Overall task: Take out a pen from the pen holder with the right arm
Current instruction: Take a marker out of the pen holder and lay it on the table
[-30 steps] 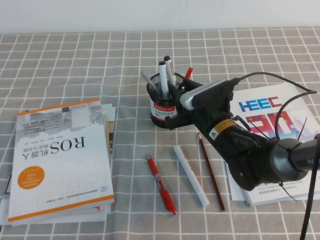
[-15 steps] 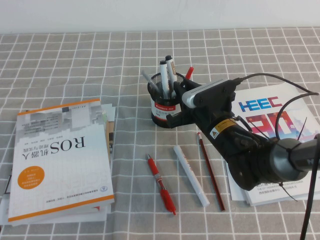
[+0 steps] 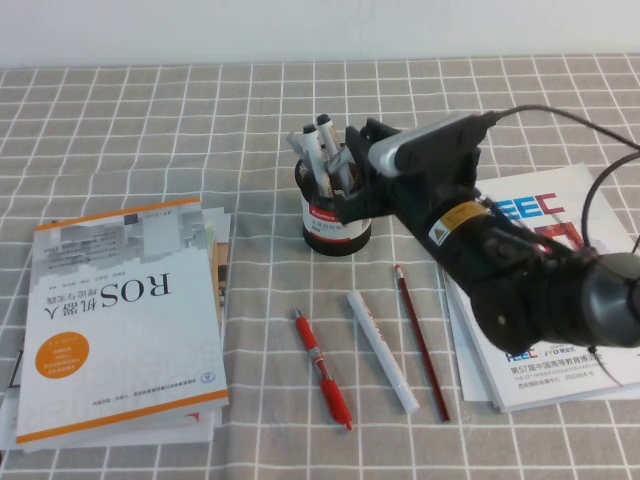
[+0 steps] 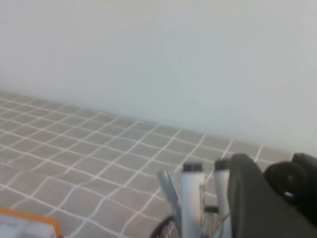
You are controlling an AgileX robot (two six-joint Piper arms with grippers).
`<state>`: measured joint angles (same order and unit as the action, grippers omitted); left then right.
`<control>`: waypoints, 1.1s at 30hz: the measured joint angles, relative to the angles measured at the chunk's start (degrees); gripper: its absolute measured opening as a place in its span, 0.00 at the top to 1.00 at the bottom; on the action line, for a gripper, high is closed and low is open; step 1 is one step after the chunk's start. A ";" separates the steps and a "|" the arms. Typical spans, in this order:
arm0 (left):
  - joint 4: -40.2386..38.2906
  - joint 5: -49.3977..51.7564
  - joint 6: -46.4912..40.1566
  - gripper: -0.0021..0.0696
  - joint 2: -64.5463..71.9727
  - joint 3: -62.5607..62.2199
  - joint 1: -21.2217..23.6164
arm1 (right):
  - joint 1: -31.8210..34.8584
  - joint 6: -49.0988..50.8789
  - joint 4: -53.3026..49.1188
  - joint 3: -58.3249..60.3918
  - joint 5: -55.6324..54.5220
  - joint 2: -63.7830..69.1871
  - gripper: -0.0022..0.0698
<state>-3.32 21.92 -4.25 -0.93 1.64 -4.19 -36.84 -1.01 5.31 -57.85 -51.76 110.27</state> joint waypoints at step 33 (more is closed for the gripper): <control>0.00 0.00 0.00 0.98 0.00 0.00 0.00 | 0.10 1.01 2.96 -23.11 105.82 -24.98 0.82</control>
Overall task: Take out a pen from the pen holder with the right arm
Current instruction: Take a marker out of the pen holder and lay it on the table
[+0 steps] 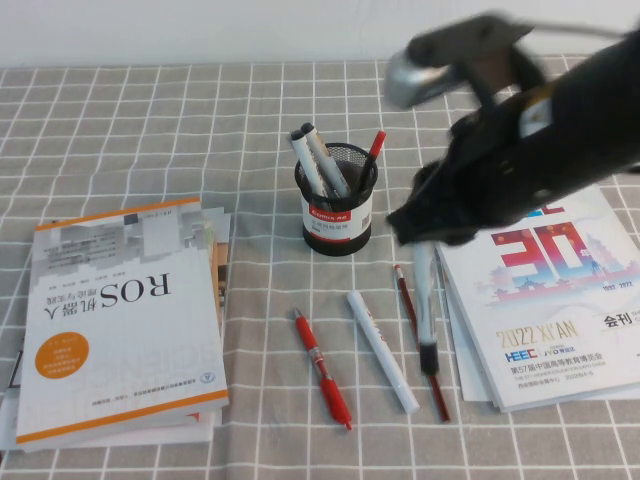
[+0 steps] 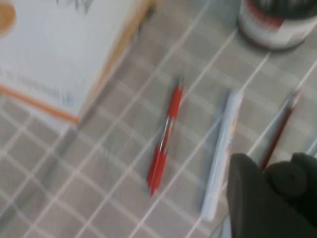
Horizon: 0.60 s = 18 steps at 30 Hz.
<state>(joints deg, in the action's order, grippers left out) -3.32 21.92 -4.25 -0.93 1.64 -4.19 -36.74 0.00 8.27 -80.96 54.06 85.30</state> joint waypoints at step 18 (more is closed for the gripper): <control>0.00 0.00 0.00 0.98 0.00 0.00 0.00 | 0.10 -9.71 11.36 -18.19 9.10 32.08 0.82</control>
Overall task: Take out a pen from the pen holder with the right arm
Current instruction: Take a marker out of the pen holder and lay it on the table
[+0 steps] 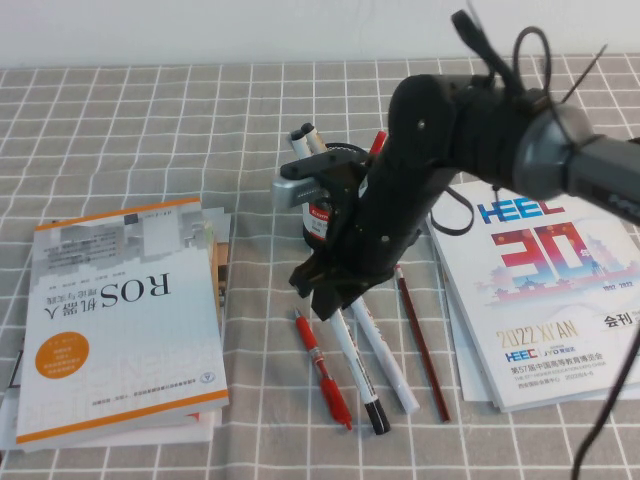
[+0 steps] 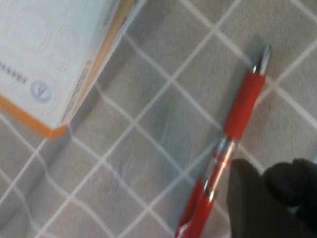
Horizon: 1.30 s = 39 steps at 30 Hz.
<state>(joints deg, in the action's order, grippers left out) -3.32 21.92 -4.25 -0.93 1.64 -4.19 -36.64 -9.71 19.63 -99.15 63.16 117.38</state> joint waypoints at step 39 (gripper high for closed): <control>0.00 0.00 0.00 0.98 0.00 0.00 0.00 | -4.25 1.07 -8.14 15.63 -10.09 -24.56 0.98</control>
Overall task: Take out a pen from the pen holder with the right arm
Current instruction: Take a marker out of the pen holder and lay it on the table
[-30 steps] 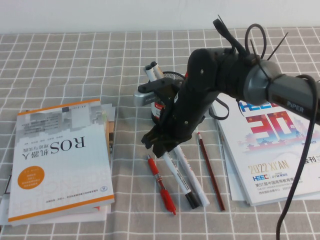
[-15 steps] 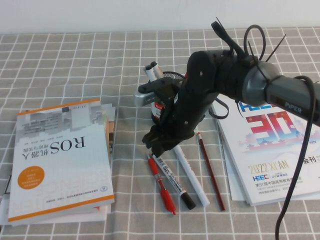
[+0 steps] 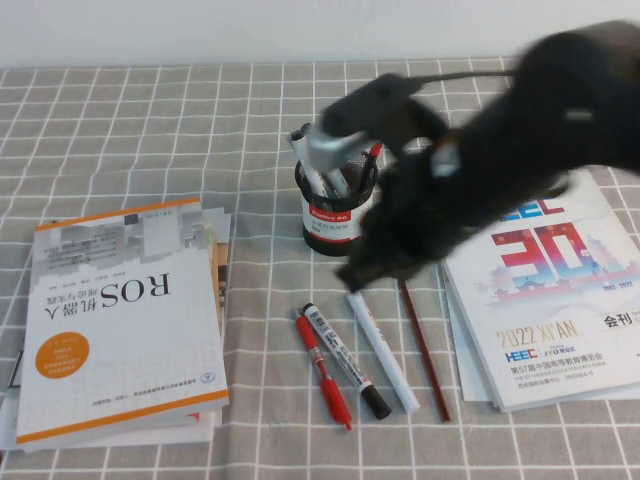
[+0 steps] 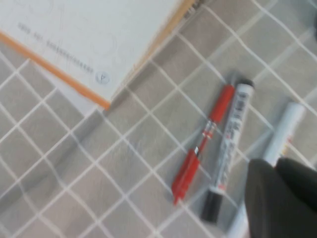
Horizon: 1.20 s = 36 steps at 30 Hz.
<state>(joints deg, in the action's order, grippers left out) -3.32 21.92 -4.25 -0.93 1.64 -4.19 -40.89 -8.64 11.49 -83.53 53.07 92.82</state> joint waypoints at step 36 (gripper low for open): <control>0.00 0.00 0.00 0.98 0.00 0.00 0.00 | 1.59 -0.85 -0.56 30.04 -5.07 -32.65 0.99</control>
<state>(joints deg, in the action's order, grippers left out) -3.32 21.92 -4.25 -0.93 1.64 -4.19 -39.30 -9.49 10.92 -53.48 48.00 60.17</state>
